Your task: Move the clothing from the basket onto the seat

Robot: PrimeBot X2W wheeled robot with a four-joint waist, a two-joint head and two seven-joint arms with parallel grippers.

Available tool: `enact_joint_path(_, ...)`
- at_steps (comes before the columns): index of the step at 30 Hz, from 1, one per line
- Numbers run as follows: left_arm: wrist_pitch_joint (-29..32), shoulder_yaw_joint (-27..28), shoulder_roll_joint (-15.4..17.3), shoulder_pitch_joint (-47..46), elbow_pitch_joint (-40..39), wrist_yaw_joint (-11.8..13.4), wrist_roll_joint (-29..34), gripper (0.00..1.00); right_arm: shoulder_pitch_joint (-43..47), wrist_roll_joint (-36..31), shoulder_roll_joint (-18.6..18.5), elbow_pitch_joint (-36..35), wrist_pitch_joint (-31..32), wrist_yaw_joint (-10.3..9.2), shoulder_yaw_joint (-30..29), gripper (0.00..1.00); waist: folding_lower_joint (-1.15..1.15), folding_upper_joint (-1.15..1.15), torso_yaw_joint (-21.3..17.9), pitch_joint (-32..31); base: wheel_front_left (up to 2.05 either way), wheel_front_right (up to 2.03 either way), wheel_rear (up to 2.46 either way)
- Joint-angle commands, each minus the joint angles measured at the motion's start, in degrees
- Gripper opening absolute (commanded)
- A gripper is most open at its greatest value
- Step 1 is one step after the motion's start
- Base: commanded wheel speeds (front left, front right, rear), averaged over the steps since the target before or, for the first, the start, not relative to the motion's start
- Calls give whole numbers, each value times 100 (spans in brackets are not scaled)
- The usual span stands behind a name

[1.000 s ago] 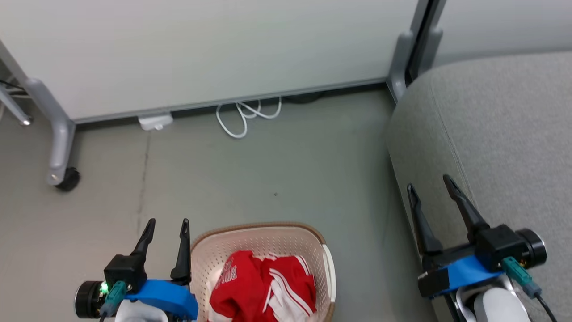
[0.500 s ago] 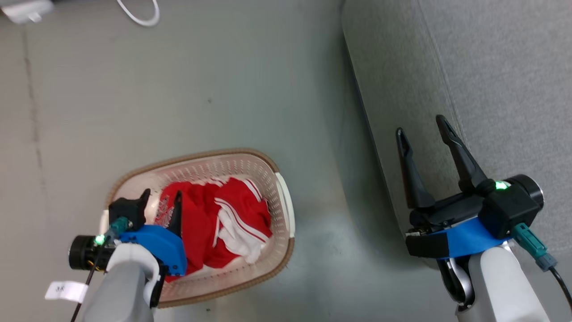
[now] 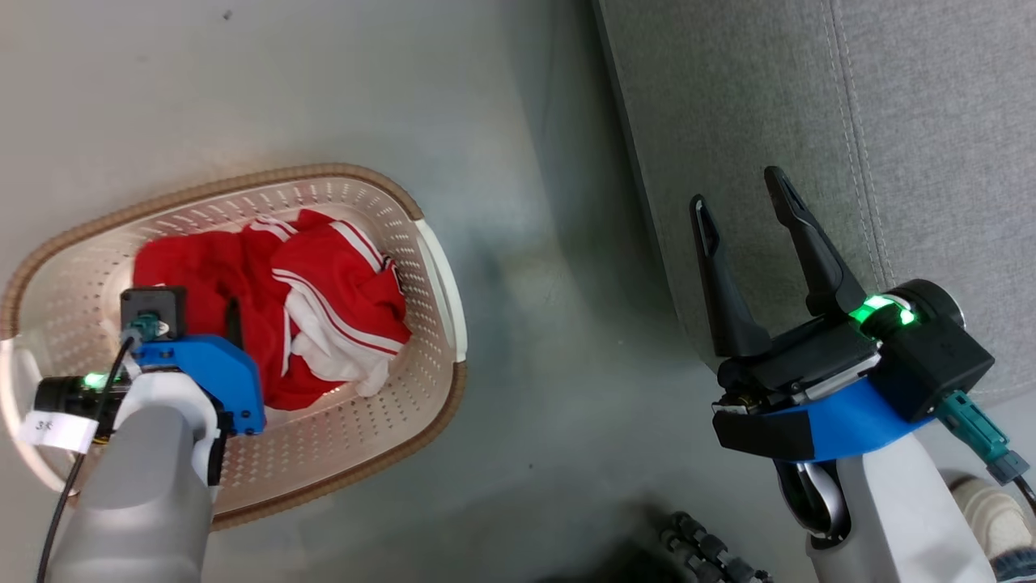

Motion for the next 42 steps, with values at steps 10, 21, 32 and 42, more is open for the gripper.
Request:
enact_joint_path(10, 526, -20, 104, -439, 490, 432, -30, 100, -189, 186, 1, -108, -22, 3, 121, 100, -2, 0, -207, 402, 0, 0, 0)
enact_joint_path(21, 602, -170, 56, -570, 615, 241, -76, 0, -243, 261, 1, -57, -22, 3, 104, 100, -2, 0, -186, 441, 0, 0, 0)
enact_joint_path(32, 368, -292, -275, -448, 670, 62, -181, 0, -266, 54, -1, 90, -22, 3, 4, 100, -2, 0, 155, -136, 0, 0, 0)
enact_joint_path(42, 97, -636, -773, -25, 729, -397, -307, 0, 55, -350, -5, 524, -22, 3, -92, 100, -2, 0, 868, -1798, 0, 0, 0)
